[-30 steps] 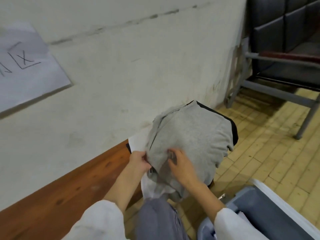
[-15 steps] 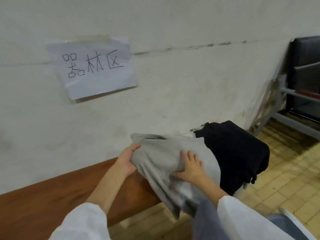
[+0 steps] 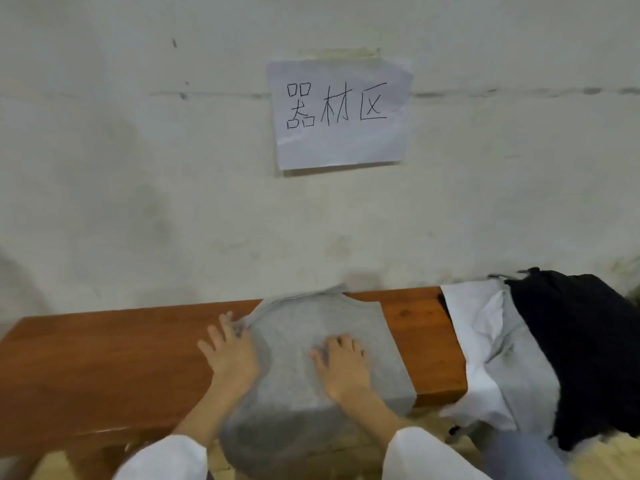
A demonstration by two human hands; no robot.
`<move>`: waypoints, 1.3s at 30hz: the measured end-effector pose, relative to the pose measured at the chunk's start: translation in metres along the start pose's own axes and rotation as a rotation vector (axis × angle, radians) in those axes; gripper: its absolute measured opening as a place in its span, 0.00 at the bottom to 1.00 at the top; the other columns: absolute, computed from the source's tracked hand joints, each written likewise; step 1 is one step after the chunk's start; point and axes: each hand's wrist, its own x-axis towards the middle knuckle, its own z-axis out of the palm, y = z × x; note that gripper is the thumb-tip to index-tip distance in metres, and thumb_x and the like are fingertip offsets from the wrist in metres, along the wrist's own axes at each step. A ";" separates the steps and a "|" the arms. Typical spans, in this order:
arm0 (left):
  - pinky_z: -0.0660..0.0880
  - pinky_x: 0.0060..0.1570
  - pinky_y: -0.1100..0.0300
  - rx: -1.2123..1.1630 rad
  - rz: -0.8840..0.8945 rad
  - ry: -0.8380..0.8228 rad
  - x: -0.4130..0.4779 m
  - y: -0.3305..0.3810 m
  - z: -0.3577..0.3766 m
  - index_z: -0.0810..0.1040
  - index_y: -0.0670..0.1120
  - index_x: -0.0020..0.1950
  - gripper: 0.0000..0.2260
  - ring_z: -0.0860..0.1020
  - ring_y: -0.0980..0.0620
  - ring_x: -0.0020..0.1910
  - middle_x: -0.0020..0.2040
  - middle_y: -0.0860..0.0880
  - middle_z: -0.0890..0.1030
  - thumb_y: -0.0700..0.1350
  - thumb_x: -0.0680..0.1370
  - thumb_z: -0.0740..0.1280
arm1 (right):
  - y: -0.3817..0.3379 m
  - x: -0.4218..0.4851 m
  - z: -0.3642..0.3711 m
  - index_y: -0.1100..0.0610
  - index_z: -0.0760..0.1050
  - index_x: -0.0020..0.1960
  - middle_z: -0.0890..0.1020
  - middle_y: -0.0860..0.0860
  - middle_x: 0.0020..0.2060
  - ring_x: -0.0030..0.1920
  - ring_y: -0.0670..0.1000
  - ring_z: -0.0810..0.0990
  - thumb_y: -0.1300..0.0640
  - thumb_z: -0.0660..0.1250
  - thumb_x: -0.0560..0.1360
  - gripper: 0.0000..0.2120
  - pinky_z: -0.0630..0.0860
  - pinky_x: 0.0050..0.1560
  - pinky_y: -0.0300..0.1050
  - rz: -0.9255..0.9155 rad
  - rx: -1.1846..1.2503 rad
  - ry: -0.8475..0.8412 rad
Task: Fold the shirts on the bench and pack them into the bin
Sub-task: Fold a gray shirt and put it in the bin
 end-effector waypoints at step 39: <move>0.46 0.70 0.36 -0.159 0.151 0.059 0.010 0.016 0.044 0.50 0.53 0.78 0.33 0.49 0.41 0.77 0.79 0.47 0.50 0.69 0.77 0.45 | 0.069 -0.023 0.015 0.46 0.44 0.77 0.43 0.50 0.77 0.76 0.59 0.36 0.26 0.39 0.70 0.41 0.36 0.73 0.59 0.190 -0.121 0.022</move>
